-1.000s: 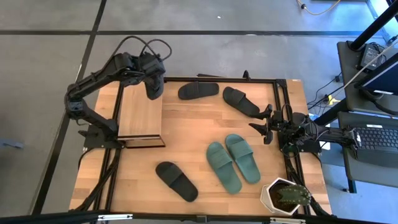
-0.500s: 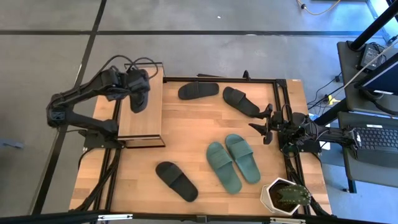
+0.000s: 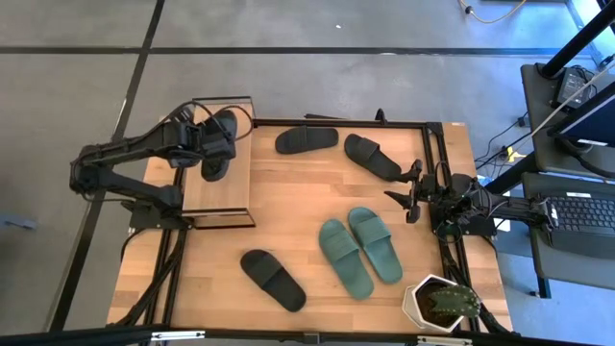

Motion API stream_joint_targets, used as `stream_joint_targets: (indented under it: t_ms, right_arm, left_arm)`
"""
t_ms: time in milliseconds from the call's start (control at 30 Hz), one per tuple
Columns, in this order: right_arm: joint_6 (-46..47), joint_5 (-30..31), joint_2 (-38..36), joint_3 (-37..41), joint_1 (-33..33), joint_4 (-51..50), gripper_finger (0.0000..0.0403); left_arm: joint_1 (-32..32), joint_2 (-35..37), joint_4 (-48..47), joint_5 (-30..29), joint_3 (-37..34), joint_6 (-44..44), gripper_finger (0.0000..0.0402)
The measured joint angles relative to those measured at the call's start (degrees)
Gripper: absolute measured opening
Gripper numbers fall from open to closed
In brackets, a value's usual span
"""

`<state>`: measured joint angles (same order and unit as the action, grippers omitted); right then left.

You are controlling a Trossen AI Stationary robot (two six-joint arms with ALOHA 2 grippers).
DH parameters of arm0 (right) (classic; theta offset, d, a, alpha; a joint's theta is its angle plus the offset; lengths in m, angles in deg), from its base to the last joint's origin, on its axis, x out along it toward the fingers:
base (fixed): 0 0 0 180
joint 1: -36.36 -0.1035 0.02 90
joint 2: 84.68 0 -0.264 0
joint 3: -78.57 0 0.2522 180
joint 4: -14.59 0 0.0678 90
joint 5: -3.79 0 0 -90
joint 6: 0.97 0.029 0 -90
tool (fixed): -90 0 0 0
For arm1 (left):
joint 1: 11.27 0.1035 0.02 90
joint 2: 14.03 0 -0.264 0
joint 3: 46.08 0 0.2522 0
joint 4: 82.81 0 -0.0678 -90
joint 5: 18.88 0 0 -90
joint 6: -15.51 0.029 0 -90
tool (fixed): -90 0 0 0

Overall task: Pick and place slides into the shelf
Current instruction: Put the black slipper on the shelf

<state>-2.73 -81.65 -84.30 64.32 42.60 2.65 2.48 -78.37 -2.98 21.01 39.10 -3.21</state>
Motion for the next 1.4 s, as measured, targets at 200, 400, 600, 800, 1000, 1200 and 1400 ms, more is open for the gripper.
stream_joint_targets:
  t_ms: [200, 400, 600, 800, 1000, 1200, 1400]
  right_arm:
    - [0.0, 0.0, 0.0, 0.0, 0.0, 0.0, 0.0227]
    - [0.1, -0.1, 0.0, 0.0, 0.0, 0.0, 0.0227]
    - [0.2, -0.1, 0.0, 0.0, 0.0, 0.0, 0.0227]
    - [0.2, -0.2, 0.0, 0.0, 0.0, 0.0, 0.0227]
    - [0.1, -0.2, 0.4, 0.0, 0.0, -0.2, 0.0227]
    - [0.2, -0.2, 1.4, 0.0, 0.0, -0.1, 0.0227]
    - [0.1, -0.1, 2.7, 0.0, 0.0, -0.1, 0.0227]
  left_arm:
    - [-1.8, 0.0, 0.1, 0.0, 0.0, 0.2, 0.0002]
    - [-4.3, 0.0, 0.2, 0.0, 0.0, -2.9, 0.0002]
    - [-3.8, -0.3, -1.7, -1.1, 0.0, -11.3, 0.0002]
    - [-1.5, -1.5, -3.5, 0.3, -0.1, -14.0, 0.0002]
    - [0.9, -5.7, -3.6, 1.4, -0.1, -13.9, 0.0002]
    - [3.9, -8.2, -3.6, 2.1, -0.1, -12.6, 0.0002]
    - [6.2, -8.5, -3.6, 3.3, -0.1, -15.3, 0.0002]
